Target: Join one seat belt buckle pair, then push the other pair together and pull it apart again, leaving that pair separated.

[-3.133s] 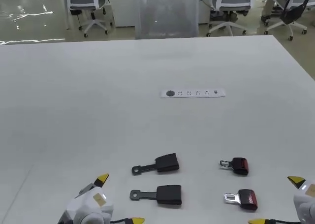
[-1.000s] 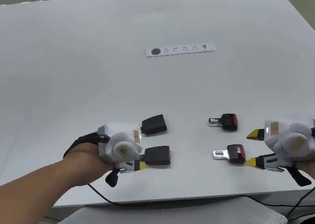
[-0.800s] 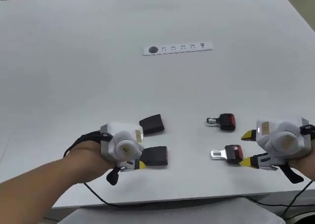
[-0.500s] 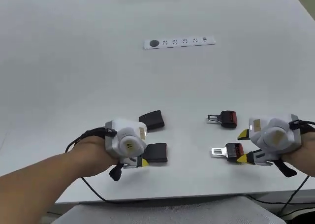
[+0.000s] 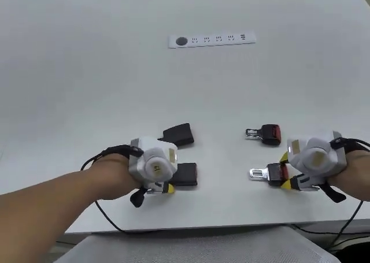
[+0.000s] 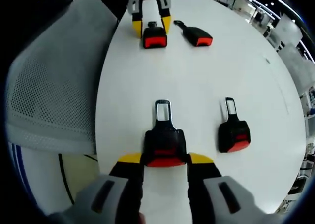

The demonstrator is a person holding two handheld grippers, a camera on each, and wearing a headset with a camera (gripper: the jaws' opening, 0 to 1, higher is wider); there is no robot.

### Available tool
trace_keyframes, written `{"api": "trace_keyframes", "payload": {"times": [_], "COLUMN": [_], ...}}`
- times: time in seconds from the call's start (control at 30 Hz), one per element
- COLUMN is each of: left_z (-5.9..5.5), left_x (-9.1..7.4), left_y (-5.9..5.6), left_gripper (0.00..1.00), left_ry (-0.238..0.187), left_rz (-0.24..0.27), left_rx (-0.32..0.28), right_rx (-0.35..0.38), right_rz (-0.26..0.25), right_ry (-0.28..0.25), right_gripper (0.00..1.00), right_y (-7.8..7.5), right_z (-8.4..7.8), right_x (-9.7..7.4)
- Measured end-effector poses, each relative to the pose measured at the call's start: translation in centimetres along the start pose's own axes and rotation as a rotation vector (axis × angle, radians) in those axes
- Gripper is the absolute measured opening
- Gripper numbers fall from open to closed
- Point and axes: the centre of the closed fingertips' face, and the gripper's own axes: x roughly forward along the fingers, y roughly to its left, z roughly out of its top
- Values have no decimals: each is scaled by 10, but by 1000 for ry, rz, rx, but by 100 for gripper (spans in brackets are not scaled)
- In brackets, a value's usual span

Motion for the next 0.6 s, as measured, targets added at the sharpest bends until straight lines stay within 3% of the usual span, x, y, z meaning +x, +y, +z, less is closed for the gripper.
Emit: {"api": "trace_keyframes", "payload": {"times": [0.23,0.4,0.6], "left_z": [1,1,0], "left_x": [1,2,3], "left_y": [1,3,3], "left_gripper": [33,33,33], "left_ry": [0,-2,12], "left_rz": [-11,-8,-5], "left_rx": [5,-53,-74], "right_rx": [-13,30,1], "right_rz": [11,31,38], "right_ry": [14,1,1], "right_gripper": [35,35,35], "right_y": [0,-2,1], "right_z": [0,-1,1], "right_x": [3,3,3]}}
